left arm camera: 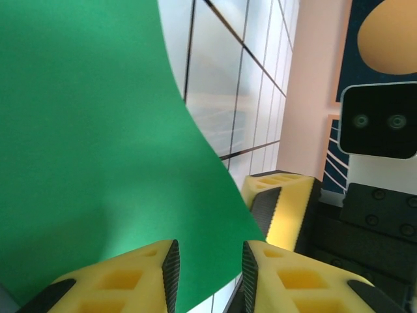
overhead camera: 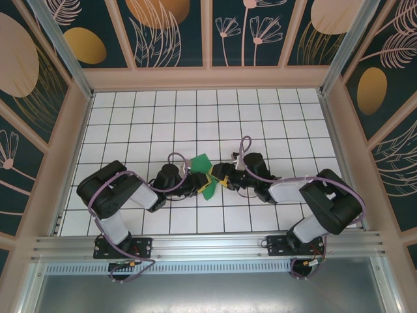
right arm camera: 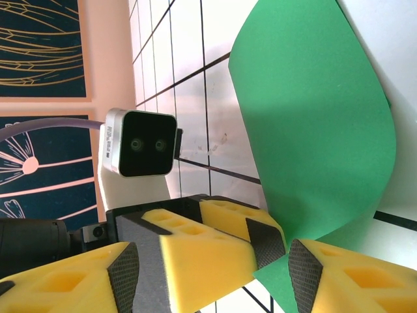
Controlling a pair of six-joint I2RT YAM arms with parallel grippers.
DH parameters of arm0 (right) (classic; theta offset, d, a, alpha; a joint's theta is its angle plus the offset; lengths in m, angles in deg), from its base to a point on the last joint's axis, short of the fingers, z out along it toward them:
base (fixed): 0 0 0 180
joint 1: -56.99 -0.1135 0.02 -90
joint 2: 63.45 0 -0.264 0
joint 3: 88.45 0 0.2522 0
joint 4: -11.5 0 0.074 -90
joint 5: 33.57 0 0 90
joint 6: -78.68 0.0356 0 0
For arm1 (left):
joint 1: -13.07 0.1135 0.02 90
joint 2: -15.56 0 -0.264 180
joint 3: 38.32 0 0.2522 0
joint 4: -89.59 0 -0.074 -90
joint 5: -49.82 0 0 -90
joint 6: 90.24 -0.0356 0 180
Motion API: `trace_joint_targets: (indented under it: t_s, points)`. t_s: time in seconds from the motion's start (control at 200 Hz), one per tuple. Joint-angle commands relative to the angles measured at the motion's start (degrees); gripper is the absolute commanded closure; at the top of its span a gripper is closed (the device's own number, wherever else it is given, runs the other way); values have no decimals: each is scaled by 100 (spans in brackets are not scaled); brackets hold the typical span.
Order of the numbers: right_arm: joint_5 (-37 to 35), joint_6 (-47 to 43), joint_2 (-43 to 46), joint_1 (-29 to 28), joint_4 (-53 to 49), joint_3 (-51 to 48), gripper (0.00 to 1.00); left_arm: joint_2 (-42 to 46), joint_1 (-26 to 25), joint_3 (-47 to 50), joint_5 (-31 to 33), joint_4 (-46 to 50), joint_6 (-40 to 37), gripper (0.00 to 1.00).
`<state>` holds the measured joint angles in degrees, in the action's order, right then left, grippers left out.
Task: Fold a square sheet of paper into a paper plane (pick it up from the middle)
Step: Third fold the triangle at the center of the table.
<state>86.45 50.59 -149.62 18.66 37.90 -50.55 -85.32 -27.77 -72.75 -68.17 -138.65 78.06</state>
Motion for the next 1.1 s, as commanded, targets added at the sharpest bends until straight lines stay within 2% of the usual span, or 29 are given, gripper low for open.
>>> trace_joint_targets:
  t_s: [0.0, 0.661, 0.941, 1.096]
  points:
    - [45, 23, -66, 31, 203, 98, 34, -58, -12, 23, -117, -621, 95, 64]
    - [129, 43, -165, 27, 252, 174, 33, -341, -12, -127, -269, -761, 170, 60]
    - [153, 43, -166, 28, 261, 187, 33, -485, -14, -205, -267, -750, 190, 68]
    - [180, 37, -196, 28, 238, 209, 33, -542, -19, -270, -288, -820, 217, 68]
